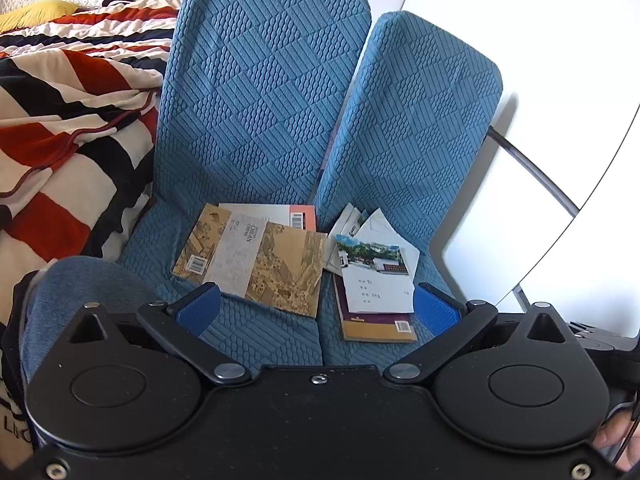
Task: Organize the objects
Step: 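Move both grippers toward the tan illustrated paperback on the seat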
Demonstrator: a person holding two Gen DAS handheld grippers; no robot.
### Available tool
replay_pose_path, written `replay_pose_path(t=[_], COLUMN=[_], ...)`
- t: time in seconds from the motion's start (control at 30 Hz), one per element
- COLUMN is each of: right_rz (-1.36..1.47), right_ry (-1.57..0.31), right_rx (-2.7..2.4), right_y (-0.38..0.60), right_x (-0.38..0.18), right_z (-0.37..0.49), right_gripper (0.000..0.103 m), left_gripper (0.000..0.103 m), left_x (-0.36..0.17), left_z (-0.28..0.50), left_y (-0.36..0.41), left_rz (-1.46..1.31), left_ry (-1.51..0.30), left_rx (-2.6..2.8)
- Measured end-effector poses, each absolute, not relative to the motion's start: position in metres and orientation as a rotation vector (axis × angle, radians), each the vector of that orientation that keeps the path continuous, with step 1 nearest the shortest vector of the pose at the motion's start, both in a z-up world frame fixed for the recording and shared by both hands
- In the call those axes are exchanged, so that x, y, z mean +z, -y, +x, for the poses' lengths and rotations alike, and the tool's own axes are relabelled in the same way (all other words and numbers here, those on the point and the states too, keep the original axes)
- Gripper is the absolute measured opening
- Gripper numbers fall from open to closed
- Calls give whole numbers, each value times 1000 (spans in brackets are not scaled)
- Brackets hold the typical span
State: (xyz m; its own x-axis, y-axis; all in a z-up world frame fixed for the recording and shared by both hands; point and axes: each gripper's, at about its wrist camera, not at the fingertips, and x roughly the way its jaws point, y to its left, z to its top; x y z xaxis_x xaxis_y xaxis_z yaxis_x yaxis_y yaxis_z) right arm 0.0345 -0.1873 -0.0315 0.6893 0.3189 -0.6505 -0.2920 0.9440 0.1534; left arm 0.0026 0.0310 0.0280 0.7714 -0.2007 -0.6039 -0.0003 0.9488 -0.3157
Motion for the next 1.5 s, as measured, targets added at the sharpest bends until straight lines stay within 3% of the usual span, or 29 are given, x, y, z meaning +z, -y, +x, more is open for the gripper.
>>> replay_pose_path(t=[0.43, 0.93, 1.5], right_rz=[3, 41, 32], right_ry=[-714, -757, -780], right_rx=[337, 354, 347], right_y=[172, 135, 131], right_x=[-22, -43, -57], right_z=[31, 43, 53], right_gripper=[103, 103, 103], left_gripper=[103, 103, 103], left_x=[28, 7, -10], left_z=[2, 23, 39], left_y=[-38, -80, -74], left_rz=[-298, -339, -330], left_ry=[-664, -645, -663], left_rx=[-147, -126, -121])
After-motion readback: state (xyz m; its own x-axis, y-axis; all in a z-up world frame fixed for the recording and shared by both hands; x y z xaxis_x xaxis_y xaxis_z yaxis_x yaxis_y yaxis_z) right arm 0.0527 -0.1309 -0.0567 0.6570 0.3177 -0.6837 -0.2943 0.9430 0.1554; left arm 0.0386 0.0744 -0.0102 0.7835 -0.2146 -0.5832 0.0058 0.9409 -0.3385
